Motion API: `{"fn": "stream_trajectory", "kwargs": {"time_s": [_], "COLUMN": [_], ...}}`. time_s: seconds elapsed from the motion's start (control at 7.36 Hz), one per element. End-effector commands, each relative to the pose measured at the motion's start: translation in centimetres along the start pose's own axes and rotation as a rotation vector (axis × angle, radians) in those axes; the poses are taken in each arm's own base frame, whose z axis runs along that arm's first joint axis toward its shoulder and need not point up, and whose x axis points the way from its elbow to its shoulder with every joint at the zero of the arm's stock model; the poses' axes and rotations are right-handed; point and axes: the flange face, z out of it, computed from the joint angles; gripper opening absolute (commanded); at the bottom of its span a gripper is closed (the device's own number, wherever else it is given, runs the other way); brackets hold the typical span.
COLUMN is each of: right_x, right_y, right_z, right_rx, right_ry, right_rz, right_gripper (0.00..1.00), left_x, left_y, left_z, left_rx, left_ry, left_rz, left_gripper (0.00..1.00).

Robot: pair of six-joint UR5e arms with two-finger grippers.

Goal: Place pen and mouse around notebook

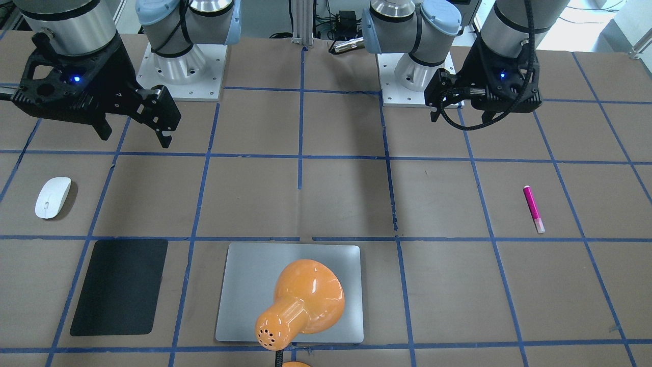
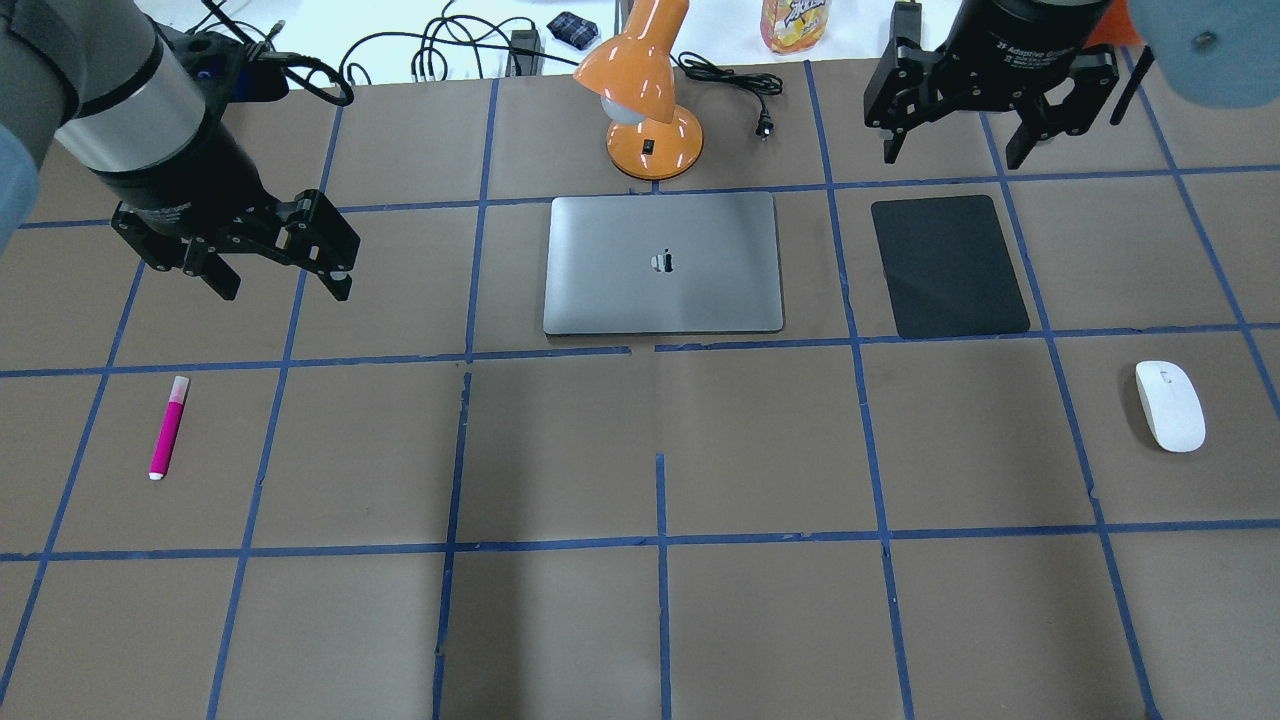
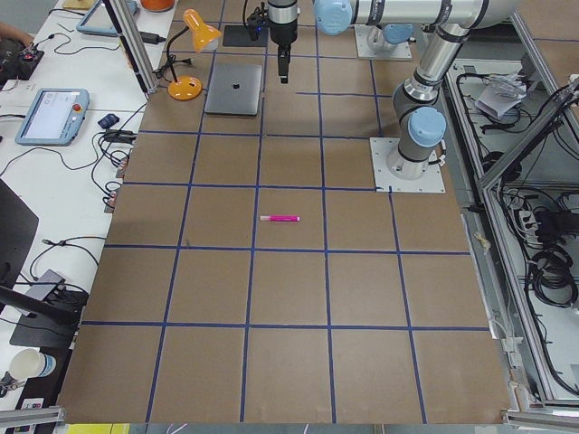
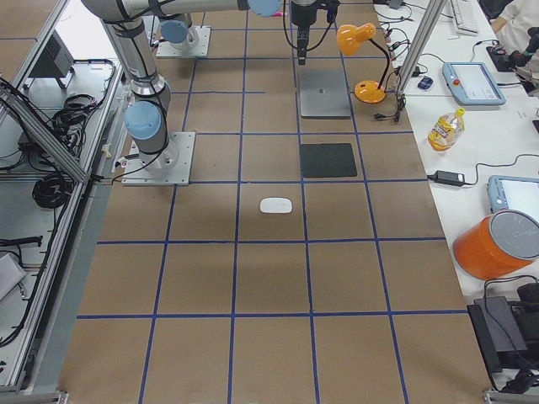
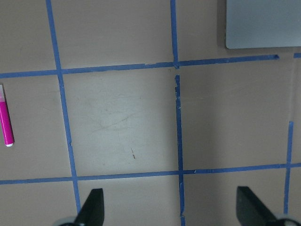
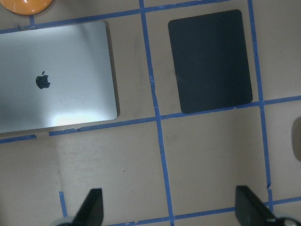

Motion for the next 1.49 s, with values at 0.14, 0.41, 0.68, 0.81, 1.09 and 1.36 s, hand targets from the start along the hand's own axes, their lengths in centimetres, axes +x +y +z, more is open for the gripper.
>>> {"fn": "stream_trajectory", "kwargs": {"time_s": [0.14, 0.41, 0.68, 0.81, 1.09, 1.36], "right_x": [0.0, 0.0, 1.8, 5.4, 18.4, 26.7], "right_y": [0.0, 0.0, -0.8, -1.9, -3.4, -2.2], "right_z": [0.0, 0.1, 0.3, 0.5, 3.6, 7.9], "right_rx": [0.0, -0.002, -0.002, -0.011, -0.075, -0.107], "right_ry": [0.0, 0.0, 0.021, 0.028, 0.009, -0.002], "right_rz": [0.0, -0.003, -0.055, -0.077, -0.134, -0.109], "right_gripper": [1.0, 1.0, 1.0, 1.0, 1.0, 1.0], "left_x": [0.0, -0.1, -0.7, -1.0, -3.4, -12.2], "left_y": [0.5, 0.5, 0.0, -0.4, -1.1, -2.3], "left_z": [0.3, 0.4, 1.1, 1.5, 2.2, 5.0], "left_rx": [-0.006, -0.008, -0.023, -0.025, -0.022, -0.057], "left_ry": [0.001, -0.005, -0.01, -0.003, -0.003, 0.018], "left_rz": [0.0, -0.002, -0.006, -0.012, -0.059, -0.14], "left_gripper": [1.0, 1.0, 1.0, 1.0, 1.0, 1.0]}}
